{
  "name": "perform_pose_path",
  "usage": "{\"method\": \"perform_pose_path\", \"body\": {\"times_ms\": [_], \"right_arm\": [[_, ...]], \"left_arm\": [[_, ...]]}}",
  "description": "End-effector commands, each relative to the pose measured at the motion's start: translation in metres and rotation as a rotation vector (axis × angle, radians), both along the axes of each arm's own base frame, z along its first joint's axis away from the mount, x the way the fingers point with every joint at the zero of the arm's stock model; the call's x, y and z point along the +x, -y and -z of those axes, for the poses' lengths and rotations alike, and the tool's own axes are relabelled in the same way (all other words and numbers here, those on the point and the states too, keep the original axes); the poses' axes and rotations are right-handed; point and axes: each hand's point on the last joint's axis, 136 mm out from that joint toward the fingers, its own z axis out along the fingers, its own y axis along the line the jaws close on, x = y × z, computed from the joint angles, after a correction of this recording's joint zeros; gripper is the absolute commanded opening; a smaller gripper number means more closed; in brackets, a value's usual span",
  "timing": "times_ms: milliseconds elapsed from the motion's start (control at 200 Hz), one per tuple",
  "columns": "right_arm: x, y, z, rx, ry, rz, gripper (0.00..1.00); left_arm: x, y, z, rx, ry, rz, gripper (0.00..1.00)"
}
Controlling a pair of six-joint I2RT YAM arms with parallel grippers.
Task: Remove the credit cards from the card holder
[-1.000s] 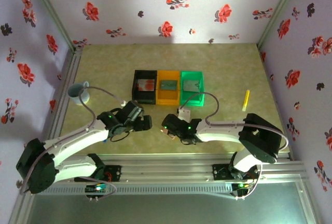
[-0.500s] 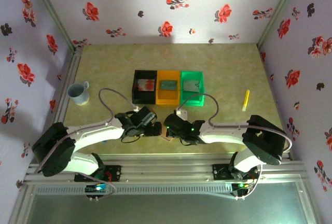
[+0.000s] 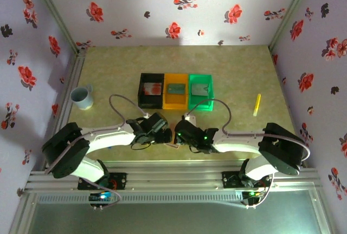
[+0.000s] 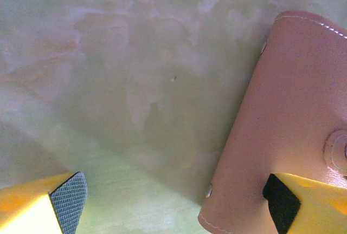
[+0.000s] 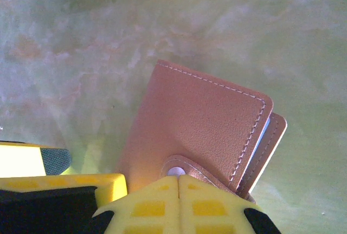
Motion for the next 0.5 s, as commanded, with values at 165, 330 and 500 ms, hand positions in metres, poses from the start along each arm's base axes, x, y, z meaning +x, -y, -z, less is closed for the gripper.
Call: {"method": "perform_pose_path", "body": {"times_ms": [165,330,500], "right_arm": [[0.005,-0.003,-0.015,0.062,0.041,-0.003,0.00],[0.006,0.001,-0.015,0.089,0.034,0.016,0.00],[0.007,0.004,-0.009,0.121,0.012,0.042,0.00]], "left_arm": [[-0.012,0.004,0.020,0.010,-0.045,0.003,0.81],[-0.018,0.004,0.030,0.013,-0.060,-0.004,0.79],[-0.027,0.012,0.042,0.022,-0.077,0.011,0.79]]}}
